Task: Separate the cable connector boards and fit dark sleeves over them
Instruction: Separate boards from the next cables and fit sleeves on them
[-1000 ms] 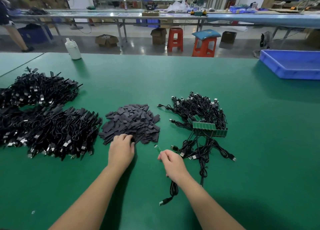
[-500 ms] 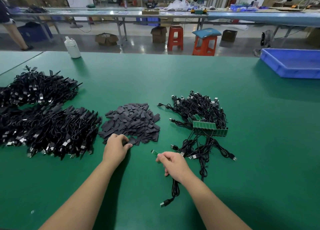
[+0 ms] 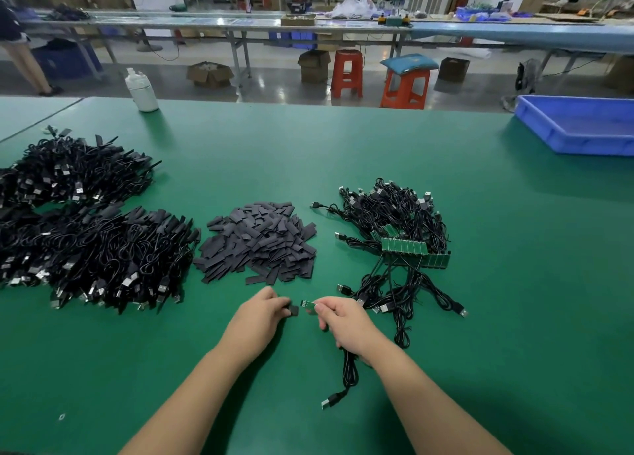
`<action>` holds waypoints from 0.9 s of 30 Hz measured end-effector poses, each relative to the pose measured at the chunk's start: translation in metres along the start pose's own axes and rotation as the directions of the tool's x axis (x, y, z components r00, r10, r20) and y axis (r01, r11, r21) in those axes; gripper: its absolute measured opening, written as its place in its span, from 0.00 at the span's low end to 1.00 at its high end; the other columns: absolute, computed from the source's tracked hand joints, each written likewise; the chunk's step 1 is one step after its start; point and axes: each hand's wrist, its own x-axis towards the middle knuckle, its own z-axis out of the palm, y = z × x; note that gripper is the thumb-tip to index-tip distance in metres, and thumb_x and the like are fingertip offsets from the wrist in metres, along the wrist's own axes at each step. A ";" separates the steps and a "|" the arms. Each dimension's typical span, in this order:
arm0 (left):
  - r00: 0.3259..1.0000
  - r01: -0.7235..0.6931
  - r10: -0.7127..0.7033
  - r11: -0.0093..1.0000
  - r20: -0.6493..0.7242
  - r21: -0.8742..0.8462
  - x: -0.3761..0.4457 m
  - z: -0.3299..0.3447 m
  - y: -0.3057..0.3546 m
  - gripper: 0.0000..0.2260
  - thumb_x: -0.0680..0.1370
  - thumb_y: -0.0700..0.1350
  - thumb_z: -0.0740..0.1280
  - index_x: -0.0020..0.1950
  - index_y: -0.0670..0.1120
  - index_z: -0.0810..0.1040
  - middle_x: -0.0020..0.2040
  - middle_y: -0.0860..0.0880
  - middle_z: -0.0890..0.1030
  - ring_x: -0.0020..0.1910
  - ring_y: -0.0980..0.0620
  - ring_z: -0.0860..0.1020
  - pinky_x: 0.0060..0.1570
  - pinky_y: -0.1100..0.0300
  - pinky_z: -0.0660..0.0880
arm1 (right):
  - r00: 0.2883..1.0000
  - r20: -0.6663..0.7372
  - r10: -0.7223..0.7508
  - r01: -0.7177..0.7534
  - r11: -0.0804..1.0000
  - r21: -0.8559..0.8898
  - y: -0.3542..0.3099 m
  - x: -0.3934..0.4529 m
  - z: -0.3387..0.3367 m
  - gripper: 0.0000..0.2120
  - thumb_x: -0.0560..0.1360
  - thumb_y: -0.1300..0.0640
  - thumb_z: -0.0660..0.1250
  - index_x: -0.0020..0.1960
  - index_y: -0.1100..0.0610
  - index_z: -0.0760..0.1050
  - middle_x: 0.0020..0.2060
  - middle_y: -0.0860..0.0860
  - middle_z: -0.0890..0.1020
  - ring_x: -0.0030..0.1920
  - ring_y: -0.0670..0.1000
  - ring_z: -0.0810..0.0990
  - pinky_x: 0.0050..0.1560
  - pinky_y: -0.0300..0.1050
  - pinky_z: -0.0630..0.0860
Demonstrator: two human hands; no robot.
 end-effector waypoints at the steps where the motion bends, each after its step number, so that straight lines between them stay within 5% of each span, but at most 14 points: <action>1: 1.000 -0.017 0.016 0.999 0.025 0.031 -0.002 0.002 -0.002 0.12 0.81 0.49 0.65 0.62 0.49 0.80 0.50 0.52 0.73 0.49 0.48 0.77 0.50 0.56 0.74 | 1.000 0.006 -0.001 0.001 1.000 0.016 -0.001 -0.001 0.000 0.10 0.82 0.51 0.61 0.49 0.46 0.81 0.32 0.43 0.80 0.26 0.45 0.71 0.28 0.39 0.72; 4: 0.998 -0.056 0.054 0.997 0.041 0.053 -0.002 0.002 -0.006 0.12 0.81 0.50 0.65 0.62 0.48 0.78 0.50 0.53 0.72 0.49 0.50 0.76 0.49 0.57 0.74 | 1.000 0.017 0.008 -0.010 0.995 0.102 -0.003 -0.004 -0.001 0.10 0.81 0.52 0.65 0.51 0.37 0.81 0.32 0.43 0.81 0.25 0.41 0.69 0.28 0.35 0.69; 10: 0.997 -0.051 0.050 0.999 0.053 0.003 -0.008 -0.003 -0.002 0.14 0.79 0.52 0.67 0.63 0.50 0.79 0.49 0.54 0.72 0.48 0.52 0.75 0.50 0.58 0.73 | 0.999 0.038 0.023 -0.028 0.991 0.132 -0.009 -0.008 -0.006 0.11 0.80 0.50 0.66 0.60 0.45 0.82 0.37 0.37 0.81 0.32 0.29 0.75 0.36 0.22 0.67; 15: 0.998 0.054 -0.062 0.961 -0.022 -0.272 -0.011 -0.015 0.001 0.09 0.77 0.49 0.71 0.57 0.52 0.83 0.45 0.57 0.76 0.46 0.63 0.75 0.45 0.73 0.66 | 0.999 0.007 0.036 -0.037 0.983 0.180 -0.007 -0.009 -0.005 0.09 0.79 0.55 0.67 0.54 0.46 0.84 0.40 0.47 0.86 0.23 0.39 0.69 0.29 0.30 0.68; 18: 0.996 0.080 -0.087 0.910 0.002 -0.407 -0.014 -0.017 0.004 0.08 0.76 0.46 0.72 0.54 0.56 0.84 0.46 0.57 0.79 0.47 0.63 0.76 0.47 0.72 0.68 | 1.000 0.001 0.019 -0.019 0.979 0.204 -0.007 -0.009 -0.005 0.08 0.78 0.58 0.68 0.53 0.48 0.83 0.41 0.48 0.86 0.26 0.44 0.71 0.32 0.36 0.73; 27: 0.994 0.062 -0.095 0.887 -0.049 -0.458 -0.022 -0.011 0.012 0.06 0.75 0.45 0.73 0.50 0.54 0.86 0.45 0.57 0.82 0.47 0.62 0.78 0.47 0.74 0.69 | 0.999 -0.019 0.035 -0.030 0.977 0.212 -0.005 -0.009 -0.003 0.07 0.78 0.60 0.67 0.50 0.51 0.82 0.42 0.51 0.85 0.26 0.47 0.72 0.33 0.39 0.75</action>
